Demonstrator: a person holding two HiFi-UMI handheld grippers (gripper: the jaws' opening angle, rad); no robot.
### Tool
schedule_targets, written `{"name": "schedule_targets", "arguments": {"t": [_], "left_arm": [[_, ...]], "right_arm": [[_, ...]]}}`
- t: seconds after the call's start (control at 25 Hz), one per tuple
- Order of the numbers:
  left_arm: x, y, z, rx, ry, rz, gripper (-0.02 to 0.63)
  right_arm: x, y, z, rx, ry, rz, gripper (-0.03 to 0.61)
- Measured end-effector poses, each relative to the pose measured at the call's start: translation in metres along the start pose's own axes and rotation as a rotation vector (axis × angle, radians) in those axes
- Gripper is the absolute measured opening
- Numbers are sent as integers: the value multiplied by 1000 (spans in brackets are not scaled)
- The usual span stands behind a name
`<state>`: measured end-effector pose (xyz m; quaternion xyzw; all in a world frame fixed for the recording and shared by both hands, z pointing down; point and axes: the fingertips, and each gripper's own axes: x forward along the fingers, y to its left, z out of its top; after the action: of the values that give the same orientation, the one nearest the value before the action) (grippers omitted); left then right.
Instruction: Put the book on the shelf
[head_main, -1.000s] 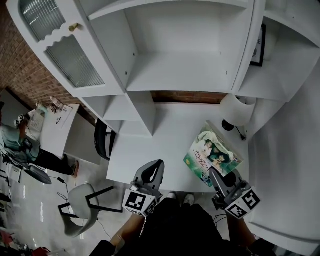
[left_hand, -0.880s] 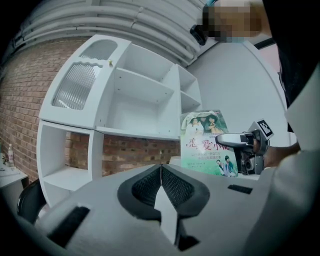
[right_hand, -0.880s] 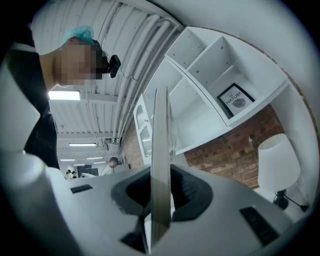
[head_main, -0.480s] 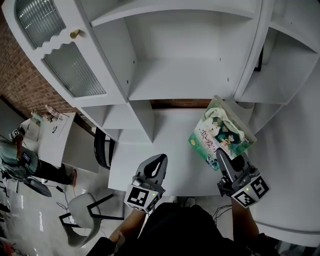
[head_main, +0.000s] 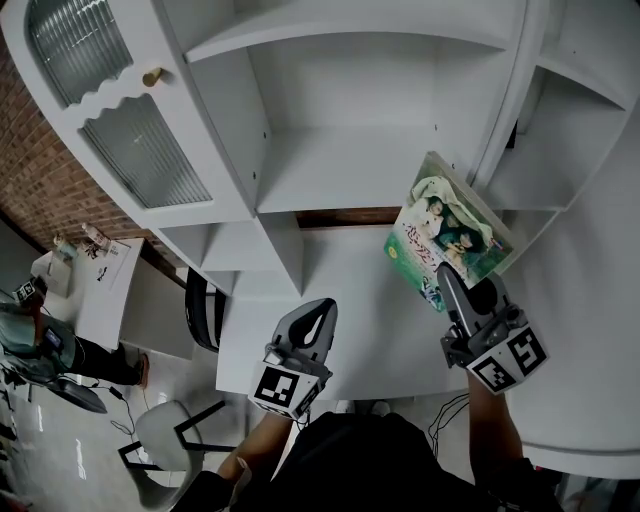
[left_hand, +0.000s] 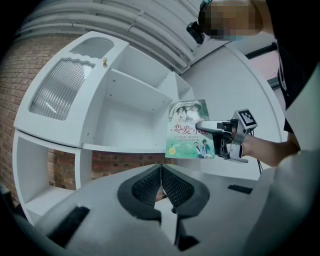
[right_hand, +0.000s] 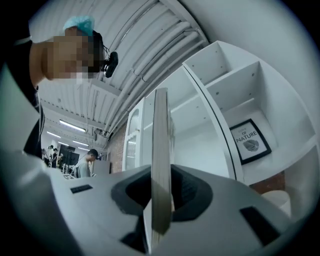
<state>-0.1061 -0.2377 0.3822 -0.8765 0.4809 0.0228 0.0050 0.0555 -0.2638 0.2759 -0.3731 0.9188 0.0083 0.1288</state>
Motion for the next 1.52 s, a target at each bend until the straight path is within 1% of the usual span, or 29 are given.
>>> {"name": "schedule_targets", "arguments": {"t": [0.12,0.24,0.36,0.52,0.68,0.88,1.08,1.2,1.52], "left_arm": [[6,3,1,46,-24,-26,20],[20,3,16,46,-38,-47,20],[33,8,25,85,-63,-62,20],[47,5,41,84,-54,-62,20],[57,1,48,130,-62,-90,20],[71,6,51,165,-63,-76,20],[76,1,58,162,-69,-80,20],[79,-4,58,162,-73,-98,20],[88,-2,51,135,-59,-94,20]], "right_arm": [[7,-4,5,-5,-12,-31,78],[17,-13,15,-21,-28,-57,78],[27,-22,24,-40,-45,-73,78],[40,-32,32,-48,-62,-91,78],[52,-40,39,-49,-68,-115,78],[74,-62,34,-71,-59,-184,78],[95,-86,29,-63,-57,-297,78],[105,-96,27,-81,-49,-327,78],[115,-126,18,-130,-16,-425,78]]}}
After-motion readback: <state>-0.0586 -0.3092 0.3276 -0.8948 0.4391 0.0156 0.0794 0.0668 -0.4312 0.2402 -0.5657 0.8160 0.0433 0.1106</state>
